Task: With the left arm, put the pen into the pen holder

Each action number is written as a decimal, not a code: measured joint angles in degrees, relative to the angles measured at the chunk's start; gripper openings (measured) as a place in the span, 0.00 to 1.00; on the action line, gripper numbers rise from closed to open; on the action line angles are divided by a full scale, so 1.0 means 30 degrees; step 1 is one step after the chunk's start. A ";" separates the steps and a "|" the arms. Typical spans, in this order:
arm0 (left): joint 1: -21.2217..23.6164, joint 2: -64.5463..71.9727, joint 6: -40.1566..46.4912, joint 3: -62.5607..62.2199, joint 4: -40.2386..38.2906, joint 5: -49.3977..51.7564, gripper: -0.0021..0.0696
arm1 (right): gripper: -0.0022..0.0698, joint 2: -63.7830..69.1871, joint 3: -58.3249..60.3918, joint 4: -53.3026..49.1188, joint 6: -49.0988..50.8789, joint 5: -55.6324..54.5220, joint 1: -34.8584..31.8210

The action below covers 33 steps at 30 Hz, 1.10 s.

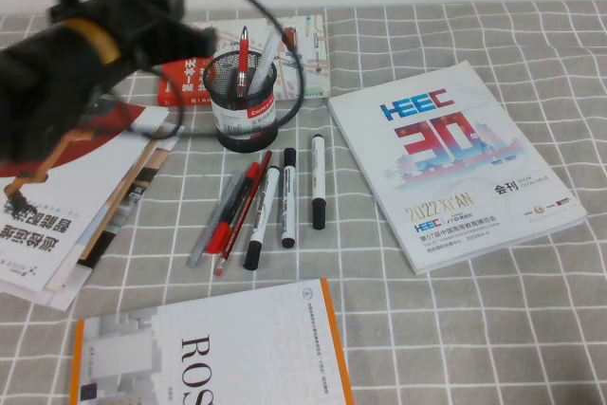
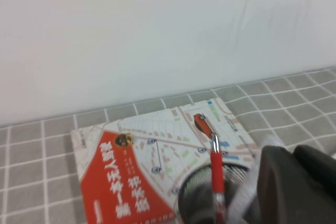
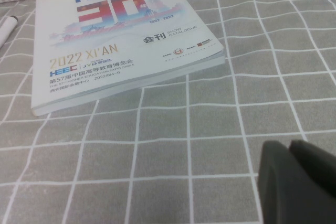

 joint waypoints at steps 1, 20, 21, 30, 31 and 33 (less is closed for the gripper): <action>0.0000 -0.1873 -0.0066 0.1353 0.0000 0.0048 0.03 | 0.01 0.0000 0.0000 0.0000 0.0000 0.0000 0.0000; 0.0000 -1.5963 -0.1439 1.3785 0.0000 0.1314 0.03 | 0.01 0.0000 0.0000 0.0000 0.0000 0.0000 0.0000; 0.0000 -1.6003 -0.1439 1.4104 0.0000 0.1354 0.03 | 0.01 0.0000 0.0000 0.0000 0.0000 0.0000 0.0000; 0.0000 -1.6003 -0.1312 1.4655 0.0000 0.1282 0.03 | 0.01 0.0000 0.0000 0.0000 0.0000 0.0000 0.0000; 0.0000 -1.6003 -0.1312 1.4688 0.0000 0.1173 0.03 | 0.01 0.0000 0.0000 0.0000 0.0000 0.0000 0.0000; 0.0000 -1.6041 -0.1097 1.4732 0.0000 0.0839 0.03 | 0.01 0.0000 0.0000 0.0000 0.0000 0.0000 0.0000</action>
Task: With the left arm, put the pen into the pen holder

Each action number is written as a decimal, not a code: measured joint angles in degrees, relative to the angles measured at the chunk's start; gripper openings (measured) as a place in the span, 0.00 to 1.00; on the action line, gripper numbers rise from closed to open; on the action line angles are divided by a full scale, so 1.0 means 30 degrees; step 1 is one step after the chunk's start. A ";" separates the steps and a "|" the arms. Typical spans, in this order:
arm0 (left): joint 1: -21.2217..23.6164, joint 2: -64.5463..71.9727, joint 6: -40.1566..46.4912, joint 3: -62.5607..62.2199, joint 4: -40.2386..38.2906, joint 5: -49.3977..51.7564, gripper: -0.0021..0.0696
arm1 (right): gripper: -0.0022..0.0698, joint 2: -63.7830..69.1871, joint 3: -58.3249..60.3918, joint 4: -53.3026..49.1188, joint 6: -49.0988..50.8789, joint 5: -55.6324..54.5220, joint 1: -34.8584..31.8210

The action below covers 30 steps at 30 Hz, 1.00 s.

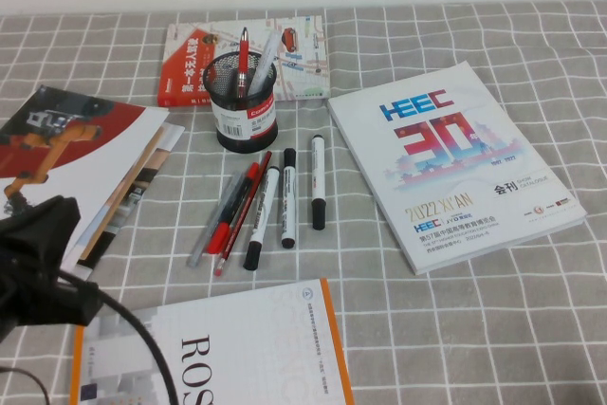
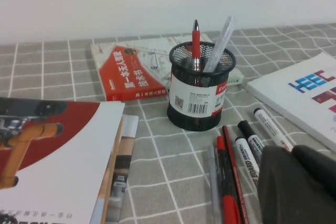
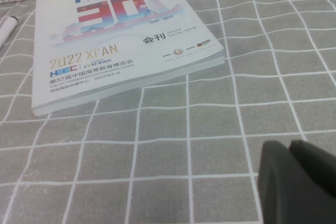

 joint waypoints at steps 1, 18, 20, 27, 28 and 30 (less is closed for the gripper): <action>0.0000 -0.0117 0.0140 0.0112 0.0000 -0.0123 0.03 | 0.01 0.0000 0.0000 0.0000 0.0000 0.0000 0.0000; 0.3242 -1.0359 0.7396 0.5359 -0.7605 -0.0406 0.03 | 0.01 0.0000 0.0000 0.0000 0.0000 0.0000 0.0000; 0.3772 -1.1452 0.7398 0.6154 -0.7957 -0.0406 0.03 | 0.01 0.0000 0.0000 0.0000 0.0000 0.0000 0.0000; 0.4447 -1.3630 0.7593 0.7035 -0.8610 0.1555 0.03 | 0.01 0.0000 0.0000 0.0000 0.0000 0.0000 0.0000; 0.4447 -1.3679 0.7664 0.7035 -0.8610 0.1905 0.03 | 0.01 0.0000 0.0000 0.0000 0.0000 0.0000 0.0000; 0.4490 -1.3679 0.7964 0.7035 -0.8610 0.3315 0.03 | 0.01 0.0000 0.0000 0.0000 0.0000 0.0000 0.0000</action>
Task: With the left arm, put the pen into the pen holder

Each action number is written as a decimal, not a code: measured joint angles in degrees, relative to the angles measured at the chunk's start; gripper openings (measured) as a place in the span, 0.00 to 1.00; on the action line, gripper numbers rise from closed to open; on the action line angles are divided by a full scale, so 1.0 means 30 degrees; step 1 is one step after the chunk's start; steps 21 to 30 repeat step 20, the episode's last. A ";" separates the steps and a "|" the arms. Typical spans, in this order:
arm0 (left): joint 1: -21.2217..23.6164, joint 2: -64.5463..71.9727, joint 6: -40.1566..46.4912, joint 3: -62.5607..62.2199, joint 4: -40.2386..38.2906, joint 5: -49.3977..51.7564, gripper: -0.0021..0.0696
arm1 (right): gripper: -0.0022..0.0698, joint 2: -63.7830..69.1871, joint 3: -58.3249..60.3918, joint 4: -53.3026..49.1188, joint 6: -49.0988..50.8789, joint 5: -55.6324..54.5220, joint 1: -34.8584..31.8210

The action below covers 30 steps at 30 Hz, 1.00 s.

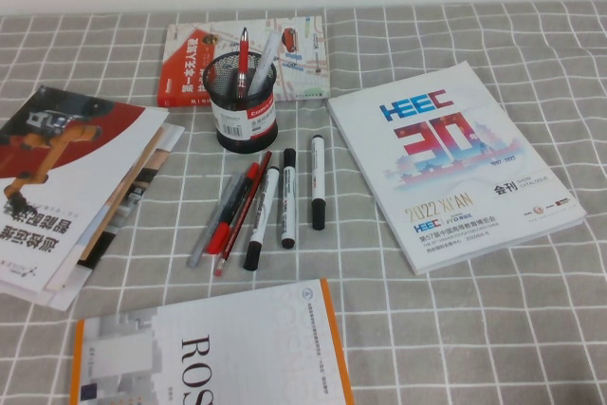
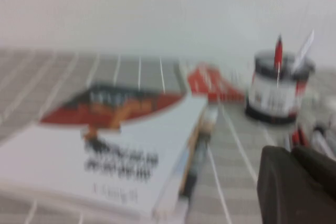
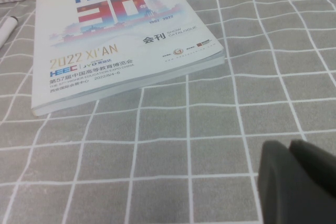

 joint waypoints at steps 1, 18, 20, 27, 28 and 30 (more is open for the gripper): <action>0.0000 0.0000 0.0100 0.0000 0.0000 0.0548 0.03 | 0.01 0.0000 0.0000 0.0000 0.0000 0.0000 0.0000; 0.0008 -0.0042 0.0238 0.0044 0.0304 0.4870 0.03 | 0.01 0.0000 0.0000 0.0000 0.0000 0.0000 0.0000; 0.0008 -0.0042 0.0238 0.0044 0.0304 0.4870 0.03 | 0.01 0.0000 0.0000 0.0000 0.0000 0.0000 0.0000; 0.0008 -0.0042 0.0238 0.0044 0.0304 0.4870 0.03 | 0.01 0.0000 0.0000 0.0000 0.0000 0.0000 0.0000; 0.0008 -0.0042 0.0238 0.0044 0.0304 0.4870 0.03 | 0.01 0.0000 0.0000 0.0000 0.0000 0.0000 0.0000; 0.0008 -0.0042 0.0238 0.0044 0.0304 0.4870 0.03 | 0.01 0.0000 0.0000 0.0000 0.0000 0.0000 0.0000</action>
